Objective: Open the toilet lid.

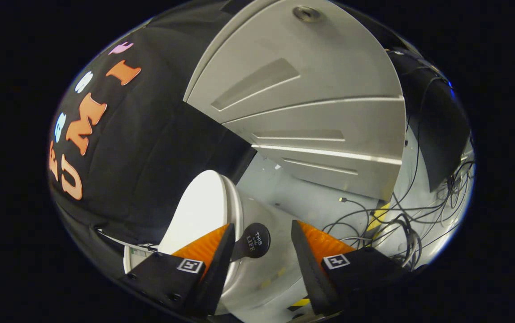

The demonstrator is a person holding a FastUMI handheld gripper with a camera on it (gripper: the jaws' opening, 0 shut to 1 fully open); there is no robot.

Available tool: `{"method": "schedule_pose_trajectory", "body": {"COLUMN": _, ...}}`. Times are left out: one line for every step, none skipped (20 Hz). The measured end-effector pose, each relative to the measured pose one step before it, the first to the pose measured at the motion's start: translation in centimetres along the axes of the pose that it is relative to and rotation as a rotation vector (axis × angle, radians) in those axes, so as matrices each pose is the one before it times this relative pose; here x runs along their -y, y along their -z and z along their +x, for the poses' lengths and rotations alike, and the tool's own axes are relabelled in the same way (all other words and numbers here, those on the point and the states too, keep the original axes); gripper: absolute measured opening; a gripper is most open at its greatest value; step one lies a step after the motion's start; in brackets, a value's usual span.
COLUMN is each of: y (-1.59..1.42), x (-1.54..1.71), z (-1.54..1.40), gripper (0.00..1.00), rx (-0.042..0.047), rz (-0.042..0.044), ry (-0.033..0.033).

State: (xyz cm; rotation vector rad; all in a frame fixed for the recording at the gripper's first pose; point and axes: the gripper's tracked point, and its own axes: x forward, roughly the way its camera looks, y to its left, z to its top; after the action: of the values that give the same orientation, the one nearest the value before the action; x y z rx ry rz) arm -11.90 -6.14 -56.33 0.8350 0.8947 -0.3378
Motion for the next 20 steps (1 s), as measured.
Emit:
{"method": "schedule_pose_trajectory", "body": {"y": 0.085, "x": -0.228, "z": 0.345, "gripper": 0.68, "rx": -0.00741, "rz": 0.02626, "ry": -0.01335}}
{"method": "schedule_pose_trajectory", "body": {"y": 0.227, "x": -0.198, "z": 0.170, "gripper": 0.61, "rx": -0.00818, "rz": 0.03021, "ry": -0.01975}}
{"method": "schedule_pose_trajectory", "body": {"y": 0.217, "x": -0.396, "z": 0.313, "gripper": 0.54, "rx": -0.00720, "rz": 0.03060, "ry": -0.01951}}
{"method": "schedule_pose_trajectory", "body": {"y": -0.144, "x": -0.374, "z": 0.498, "gripper": 0.47, "rx": -0.00060, "rz": 0.03009, "ry": -0.01411}}
{"method": "schedule_pose_trajectory", "body": {"y": -0.104, "x": -0.089, "z": -0.023, "gripper": 0.40, "rx": -0.00061, "rz": 0.02019, "ry": -0.00663}}
{"method": "schedule_pose_trajectory", "body": {"y": 0.248, "x": 0.094, "z": -0.007, "gripper": 0.40, "rx": -0.01021, "rz": 0.01031, "ry": 0.00185}}
{"method": "schedule_pose_trajectory", "body": {"y": 0.238, "x": 0.027, "z": -0.041, "gripper": 0.37, "rx": 0.00550, "rz": 0.02169, "ry": -0.01001}}
{"method": "schedule_pose_trajectory", "body": {"y": -0.289, "x": -0.392, "z": -0.347, "gripper": 0.34, "rx": -0.00873, "rz": 0.02483, "ry": -0.02357}}
{"method": "schedule_pose_trajectory", "body": {"y": -0.263, "x": -0.254, "z": 0.139, "gripper": 0.25, "rx": 0.00948, "rz": 0.03883, "ry": -0.00592}}
{"method": "schedule_pose_trajectory", "body": {"y": 0.086, "x": -0.039, "z": -0.394, "gripper": 0.24, "rx": -0.01297, "rz": 0.02247, "ry": -0.02078}}
{"method": "schedule_pose_trajectory", "body": {"y": -0.388, "x": -0.258, "z": 0.032, "gripper": 0.15, "rx": 0.01481, "rz": 0.02665, "ry": 0.00298}}
{"method": "schedule_pose_trajectory", "body": {"y": 0.267, "x": -0.127, "z": -0.108, "gripper": 0.15, "rx": -0.00640, "rz": -0.00466, "ry": 0.00153}}
{"method": "schedule_pose_trajectory", "body": {"y": -0.054, "x": -0.026, "z": -0.318, "gripper": 0.15, "rx": 0.00791, "rz": -0.02457, "ry": 0.00469}}
{"method": "schedule_pose_trajectory", "body": {"y": 0.038, "x": -0.123, "z": -0.227, "gripper": 0.15, "rx": -0.00489, "rz": -0.02251, "ry": 0.00304}}
{"method": "schedule_pose_trajectory", "body": {"y": -0.068, "x": -0.424, "z": -0.283, "gripper": 0.15, "rx": 0.00205, "rz": -0.00204, "ry": -0.00879}}
{"method": "schedule_pose_trajectory", "body": {"y": -0.033, "x": -0.610, "z": -0.270, "gripper": 0.15, "rx": -0.00079, "rz": 0.00857, "ry": -0.01170}}
{"method": "schedule_pose_trajectory", "body": {"y": -0.165, "x": -0.592, "z": -0.375, "gripper": 0.14, "rx": -0.00051, "rz": 0.00713, "ry": -0.01100}}
{"method": "schedule_pose_trajectory", "body": {"y": -0.056, "x": -0.409, "z": -0.225, "gripper": 0.14, "rx": 0.00150, "rz": -0.00617, "ry": -0.00575}}
{"method": "schedule_pose_trajectory", "body": {"y": -0.019, "x": -0.549, "z": -0.264, "gripper": 0.13, "rx": 0.00390, "rz": -0.01370, "ry": -0.00178}}
{"method": "schedule_pose_trajectory", "body": {"y": -0.242, "x": -0.421, "z": -0.155, "gripper": 0.13, "rx": 0.00684, "rz": -0.01566, "ry": -0.00166}}
